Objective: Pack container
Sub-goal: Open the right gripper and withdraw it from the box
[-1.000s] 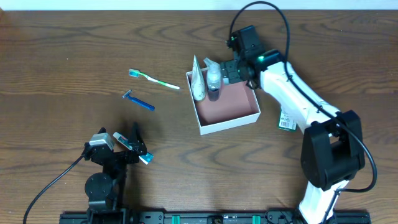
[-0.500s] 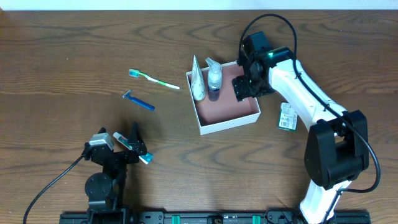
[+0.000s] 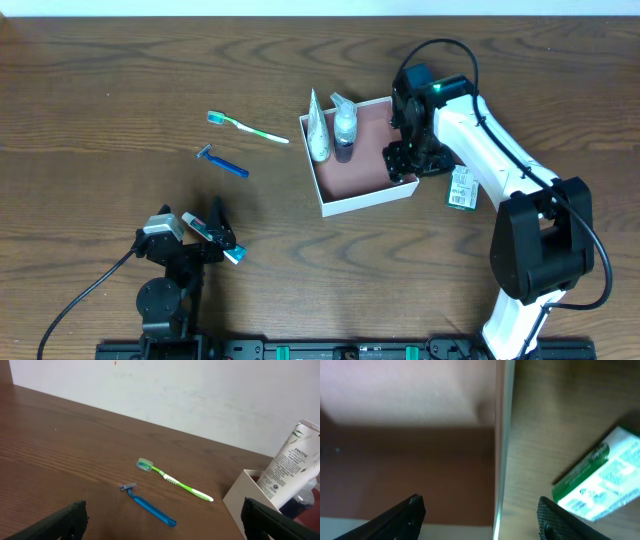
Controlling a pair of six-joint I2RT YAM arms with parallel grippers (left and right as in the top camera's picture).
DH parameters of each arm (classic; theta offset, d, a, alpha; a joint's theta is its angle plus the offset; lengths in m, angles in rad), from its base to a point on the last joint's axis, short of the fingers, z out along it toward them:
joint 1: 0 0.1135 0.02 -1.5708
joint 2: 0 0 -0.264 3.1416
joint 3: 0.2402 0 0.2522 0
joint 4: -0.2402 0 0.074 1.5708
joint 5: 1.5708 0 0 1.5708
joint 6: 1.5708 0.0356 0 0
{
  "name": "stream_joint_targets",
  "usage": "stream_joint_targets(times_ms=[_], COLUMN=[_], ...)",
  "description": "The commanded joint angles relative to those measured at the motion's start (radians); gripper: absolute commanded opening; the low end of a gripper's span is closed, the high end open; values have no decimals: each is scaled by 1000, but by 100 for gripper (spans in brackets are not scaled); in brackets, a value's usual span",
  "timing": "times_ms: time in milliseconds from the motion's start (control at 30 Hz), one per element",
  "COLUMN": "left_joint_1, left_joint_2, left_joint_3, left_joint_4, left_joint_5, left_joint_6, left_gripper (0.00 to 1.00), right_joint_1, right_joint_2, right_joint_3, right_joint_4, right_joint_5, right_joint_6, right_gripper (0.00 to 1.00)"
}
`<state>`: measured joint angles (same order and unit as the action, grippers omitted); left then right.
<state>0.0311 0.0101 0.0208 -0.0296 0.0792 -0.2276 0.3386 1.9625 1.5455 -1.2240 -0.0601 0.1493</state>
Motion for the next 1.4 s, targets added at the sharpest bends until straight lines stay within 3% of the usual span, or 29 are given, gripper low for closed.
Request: stream_joint_targets(times_ms=[0,267,533,967,1233,1367], left_joint_1=[0,0,0,0,0,0], left_joint_2=[-5,-5,-5,-5,-5,-5], left_joint_3=[-17,-17,-17,-17,-17,-17], left_joint_4=[-34,-34,-34,-34,-34,-34], left_joint_5=[18,18,18,18,18,18], left_joint_6=[17,17,17,16,16,16], left_gripper=[98,98,98,98,98,98], right_joint_1=[-9,14,53,-51,-81,-100], right_joint_2=[-32,-32,-32,-63,-116,-146], right_joint_3=[11,11,11,97,216,241], right_joint_4=[-30,-100,-48,-16,-67,-89], right_joint_5=[6,-17,-23,-43,-68,-66], right_joint_6=[34,127,146,140,70,93], right_gripper=[74,75,78,76,86,99])
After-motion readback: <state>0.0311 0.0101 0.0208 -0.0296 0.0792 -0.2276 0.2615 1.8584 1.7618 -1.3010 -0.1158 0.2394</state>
